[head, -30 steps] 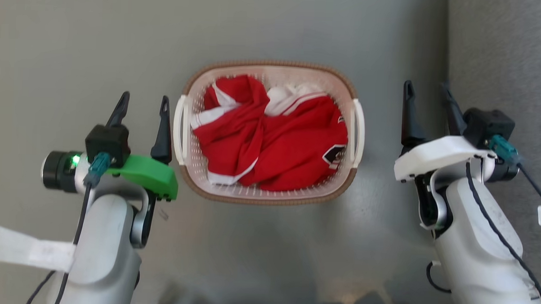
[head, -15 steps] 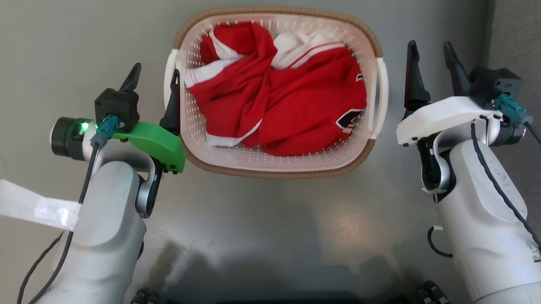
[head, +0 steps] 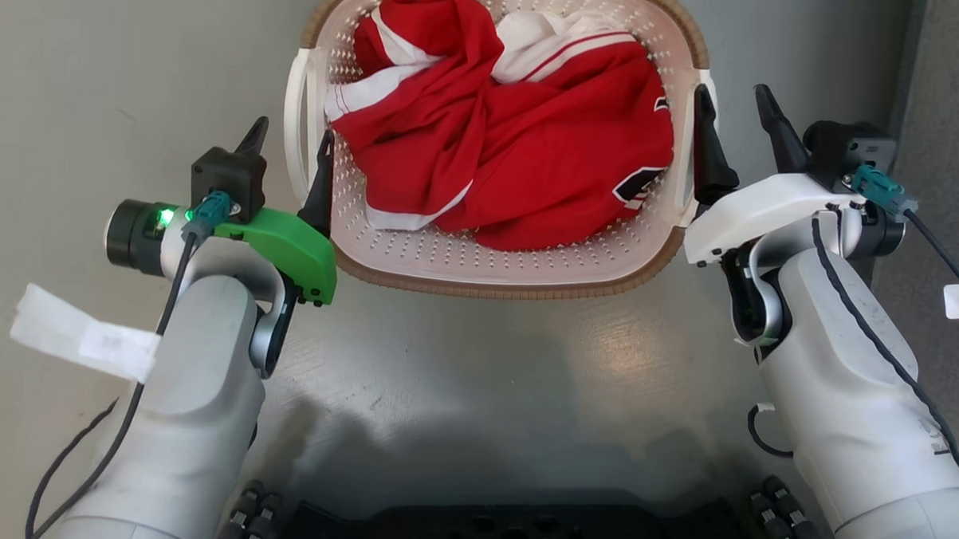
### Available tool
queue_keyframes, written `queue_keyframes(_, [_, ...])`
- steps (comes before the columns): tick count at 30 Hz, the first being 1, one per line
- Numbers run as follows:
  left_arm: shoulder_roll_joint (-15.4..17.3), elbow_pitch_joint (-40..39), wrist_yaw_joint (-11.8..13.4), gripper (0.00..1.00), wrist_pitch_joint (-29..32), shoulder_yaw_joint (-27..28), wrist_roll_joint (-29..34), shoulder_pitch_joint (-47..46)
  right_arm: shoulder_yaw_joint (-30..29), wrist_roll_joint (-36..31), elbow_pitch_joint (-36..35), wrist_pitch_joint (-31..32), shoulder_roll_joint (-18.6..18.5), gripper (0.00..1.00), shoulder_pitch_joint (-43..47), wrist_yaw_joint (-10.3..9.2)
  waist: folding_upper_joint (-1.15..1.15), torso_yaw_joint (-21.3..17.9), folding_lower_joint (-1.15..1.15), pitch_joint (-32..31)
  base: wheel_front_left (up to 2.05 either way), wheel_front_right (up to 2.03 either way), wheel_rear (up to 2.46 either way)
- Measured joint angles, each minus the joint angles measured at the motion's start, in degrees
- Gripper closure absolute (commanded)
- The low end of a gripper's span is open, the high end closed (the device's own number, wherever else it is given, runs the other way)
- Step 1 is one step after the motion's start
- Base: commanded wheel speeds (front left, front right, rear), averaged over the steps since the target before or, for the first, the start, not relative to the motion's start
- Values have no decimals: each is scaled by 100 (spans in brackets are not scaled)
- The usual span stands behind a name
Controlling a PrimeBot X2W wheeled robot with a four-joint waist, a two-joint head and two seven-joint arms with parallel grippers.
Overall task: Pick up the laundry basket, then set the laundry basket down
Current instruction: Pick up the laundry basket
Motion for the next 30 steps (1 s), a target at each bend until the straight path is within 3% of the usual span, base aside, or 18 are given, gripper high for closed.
queue_keyframes(30, [-16, 1163, -111, 0, 0, -682, -352, -1018, 642, 569, 1311, 0, -19, 0, -790, -8, 0, 89, -1, 638, 0, 0, 0])
